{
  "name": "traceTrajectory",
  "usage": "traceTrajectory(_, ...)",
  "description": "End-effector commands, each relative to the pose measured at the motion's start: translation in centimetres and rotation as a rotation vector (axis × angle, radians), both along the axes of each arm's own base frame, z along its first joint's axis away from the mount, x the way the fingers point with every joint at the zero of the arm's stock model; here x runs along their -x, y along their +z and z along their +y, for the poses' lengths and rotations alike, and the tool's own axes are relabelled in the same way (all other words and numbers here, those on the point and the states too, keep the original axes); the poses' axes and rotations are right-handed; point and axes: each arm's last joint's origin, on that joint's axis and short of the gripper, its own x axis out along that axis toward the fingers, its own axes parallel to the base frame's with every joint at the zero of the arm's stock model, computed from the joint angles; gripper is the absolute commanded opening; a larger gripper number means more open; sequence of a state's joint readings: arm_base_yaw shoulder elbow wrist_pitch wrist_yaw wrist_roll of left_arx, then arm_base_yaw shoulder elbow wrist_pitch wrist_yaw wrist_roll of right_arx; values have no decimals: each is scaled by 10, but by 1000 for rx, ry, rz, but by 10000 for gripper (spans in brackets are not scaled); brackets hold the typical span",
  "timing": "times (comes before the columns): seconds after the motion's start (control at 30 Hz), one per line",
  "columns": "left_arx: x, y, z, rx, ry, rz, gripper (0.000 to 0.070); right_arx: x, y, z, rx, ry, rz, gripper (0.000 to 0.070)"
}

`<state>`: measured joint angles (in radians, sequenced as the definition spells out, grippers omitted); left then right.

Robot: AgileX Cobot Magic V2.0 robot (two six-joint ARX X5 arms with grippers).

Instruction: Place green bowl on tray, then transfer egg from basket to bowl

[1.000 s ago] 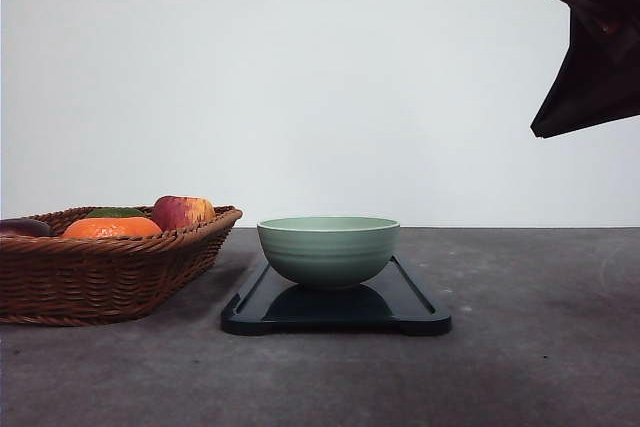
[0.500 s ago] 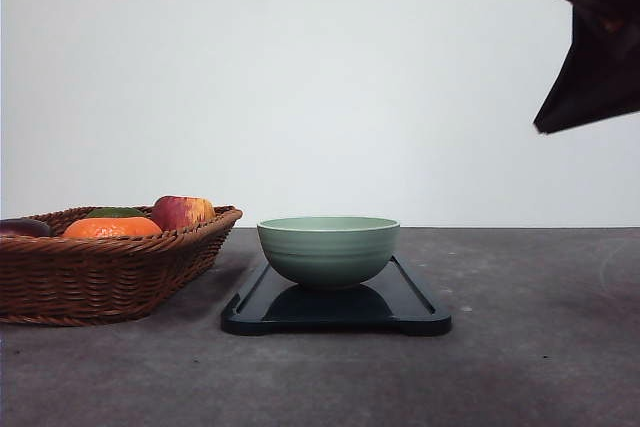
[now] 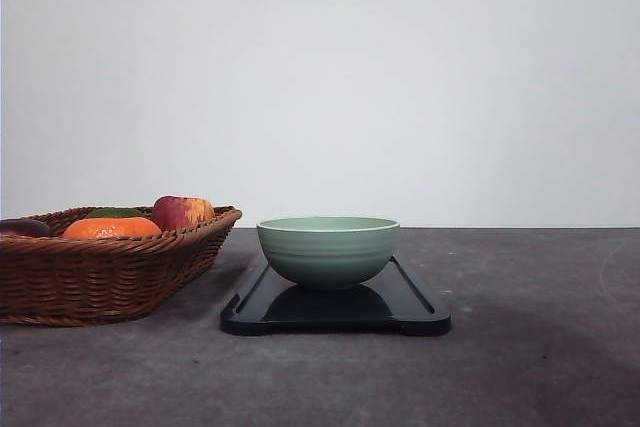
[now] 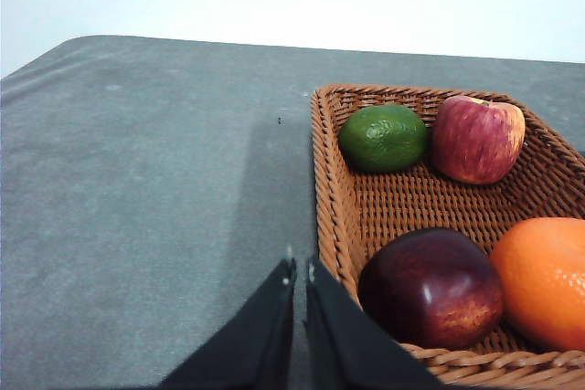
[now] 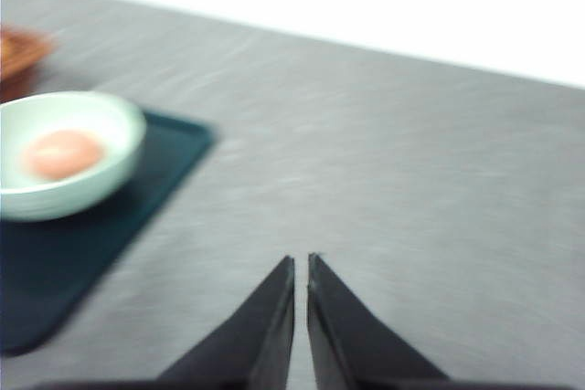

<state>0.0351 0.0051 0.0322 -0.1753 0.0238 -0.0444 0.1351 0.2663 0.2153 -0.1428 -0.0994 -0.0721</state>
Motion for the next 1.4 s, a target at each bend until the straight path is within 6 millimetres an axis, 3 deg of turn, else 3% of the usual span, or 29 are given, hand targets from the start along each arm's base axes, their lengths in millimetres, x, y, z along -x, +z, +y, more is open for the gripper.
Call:
traceTrajectory(0.0,-1,-5,0,-6,2,3,13,4,-8,-2,-21,-20,-60,16)
traceTrajectory(0.23,-1,-5,0,-6,2,3,13,10,-39,-8,-68,-78,-144,16)
traceTrajectory(1.37,-1,-5,0,-6,2,1,13,10,-39,-9,-70,-79,-146,16)
